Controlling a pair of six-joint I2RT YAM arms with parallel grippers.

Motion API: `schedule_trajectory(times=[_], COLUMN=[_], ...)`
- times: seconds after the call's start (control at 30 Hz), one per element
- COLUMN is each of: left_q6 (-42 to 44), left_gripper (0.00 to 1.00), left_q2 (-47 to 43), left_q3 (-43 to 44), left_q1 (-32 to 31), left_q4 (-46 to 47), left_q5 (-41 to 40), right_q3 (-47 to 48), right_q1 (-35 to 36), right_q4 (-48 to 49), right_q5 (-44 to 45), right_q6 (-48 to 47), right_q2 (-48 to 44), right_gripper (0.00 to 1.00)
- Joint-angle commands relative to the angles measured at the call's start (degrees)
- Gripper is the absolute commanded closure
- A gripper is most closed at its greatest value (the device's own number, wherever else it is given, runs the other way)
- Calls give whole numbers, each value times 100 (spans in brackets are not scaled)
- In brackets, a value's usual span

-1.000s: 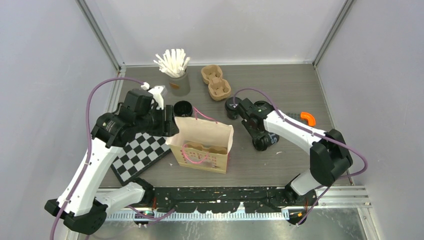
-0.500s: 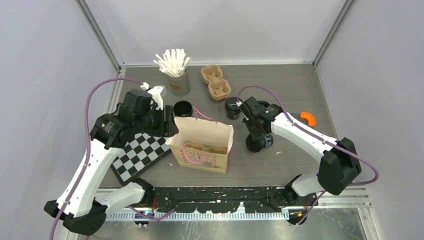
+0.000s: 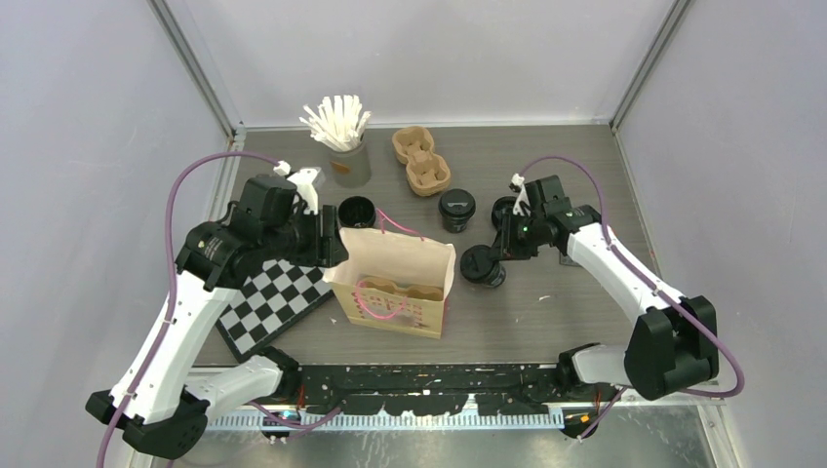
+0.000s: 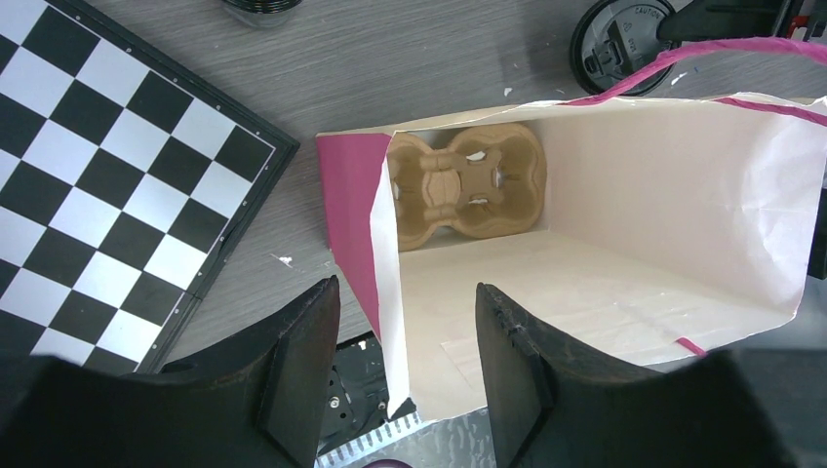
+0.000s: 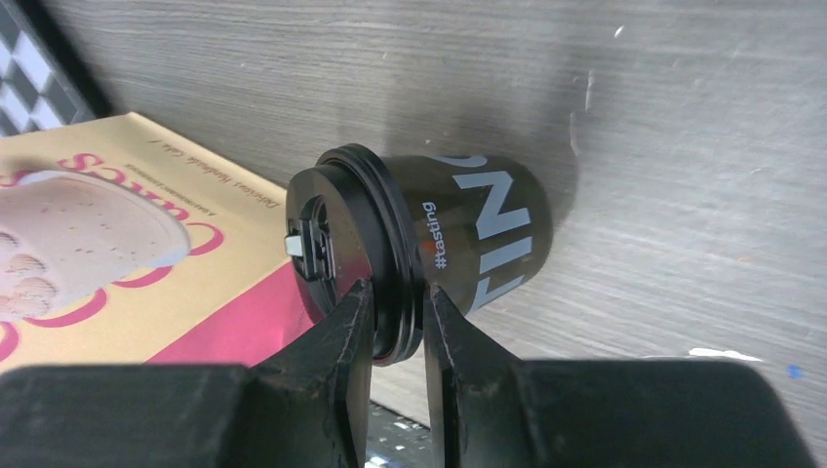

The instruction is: Pack the takeout coffee

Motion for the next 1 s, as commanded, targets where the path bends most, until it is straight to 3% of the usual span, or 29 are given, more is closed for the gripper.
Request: schedule_trajectory(times=[0.0, 0.2, 0.37, 0.4, 0.57, 0.97], left_q6=[-50, -74, -71, -48, -50, -77], left_gripper=[45, 45, 45, 45, 45, 46], left_q2=[31, 166, 188, 224, 288, 282], left_q3=[191, 275, 303, 317, 298, 301], left_q1=[-21, -21, -20, -21, -21, -21], left_q4=[-45, -24, -57, -78, -107, -53], left_q5=[-115, -114, -159, -161, -118, -118], right_q3=[-351, -546, -491, -378, 43, 920], right_q1=[-423, -914, -1005, -1022, -1021, -858], right_q4=[576, 630, 463, 282, -261, -941], right_q5=[-1053, -1192, -1016, -857, -554, 43], right_q6=[334, 228, 83, -57, -298, -430], right_q2=[-79, 50, -39, -83, -130, -263], right_gripper=[79, 71, 57, 49, 34, 33])
